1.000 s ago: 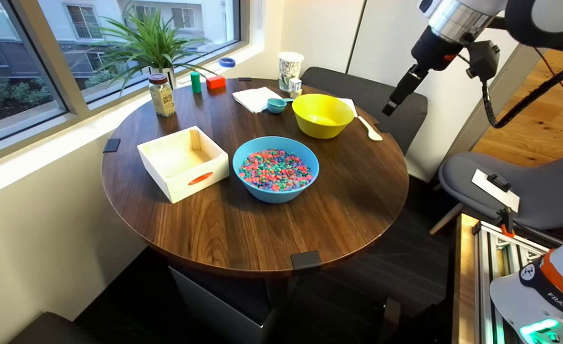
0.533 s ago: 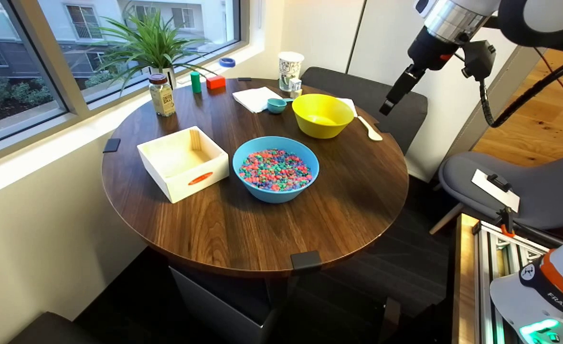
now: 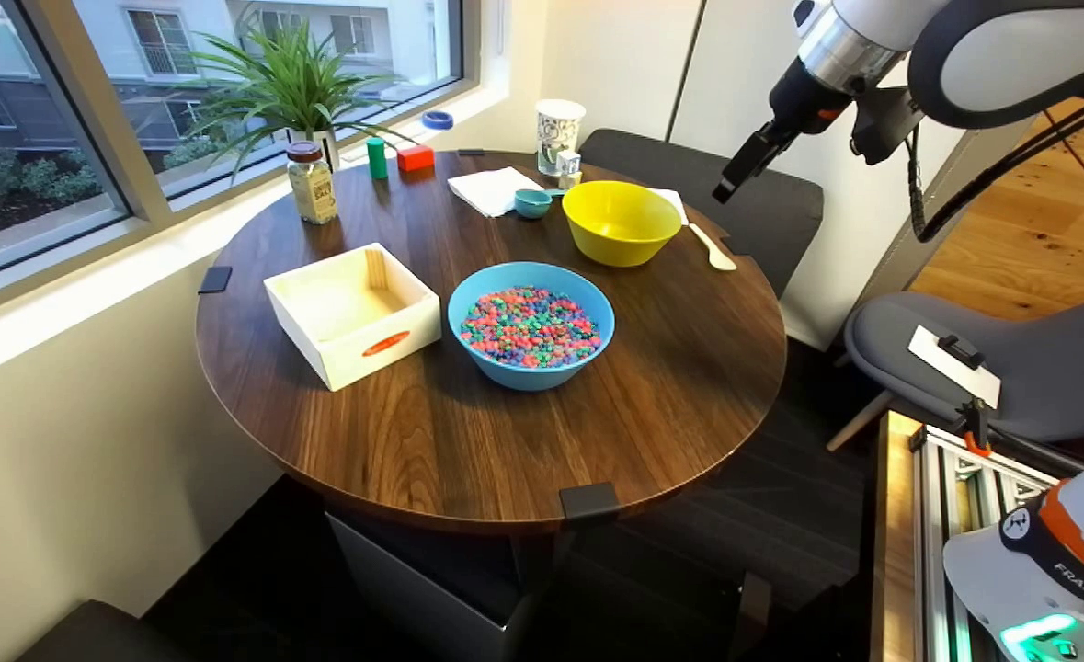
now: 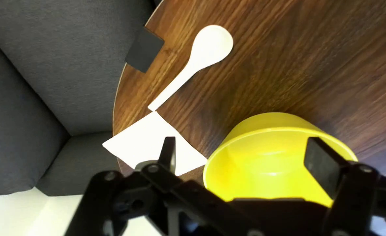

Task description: Flip the yellow bowl over

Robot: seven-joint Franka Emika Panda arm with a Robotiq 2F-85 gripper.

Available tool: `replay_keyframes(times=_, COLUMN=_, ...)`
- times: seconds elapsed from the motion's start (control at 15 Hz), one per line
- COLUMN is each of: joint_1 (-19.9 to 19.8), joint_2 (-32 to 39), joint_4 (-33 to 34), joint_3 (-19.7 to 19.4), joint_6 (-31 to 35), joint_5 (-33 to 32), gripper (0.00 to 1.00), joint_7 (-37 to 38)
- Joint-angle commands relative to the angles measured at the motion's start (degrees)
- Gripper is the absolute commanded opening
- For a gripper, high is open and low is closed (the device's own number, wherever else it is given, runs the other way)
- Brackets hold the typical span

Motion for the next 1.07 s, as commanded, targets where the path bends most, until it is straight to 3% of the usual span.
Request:
replay_keyframes(times=0.0, joint_1=-1.7, joint_2=4.0, joint_4=0.5, joint_3=0.7, joint_6=5.0, joint_5=-1.1, gripper=1.0, joint_7=3.6)
replay_keyframes(times=0.4, joint_1=-2.1, joint_2=9.4, joint_4=1.5, joint_3=-0.4, joint_6=13.8, joint_5=1.2, gripper=1.0, joint_7=5.3)
replay_keyframes(times=1.0, joint_1=-1.8, joint_2=16.5, joint_4=6.3, joint_3=-1.8, joint_6=15.4, joint_5=4.0, gripper=1.0, joint_7=6.4)
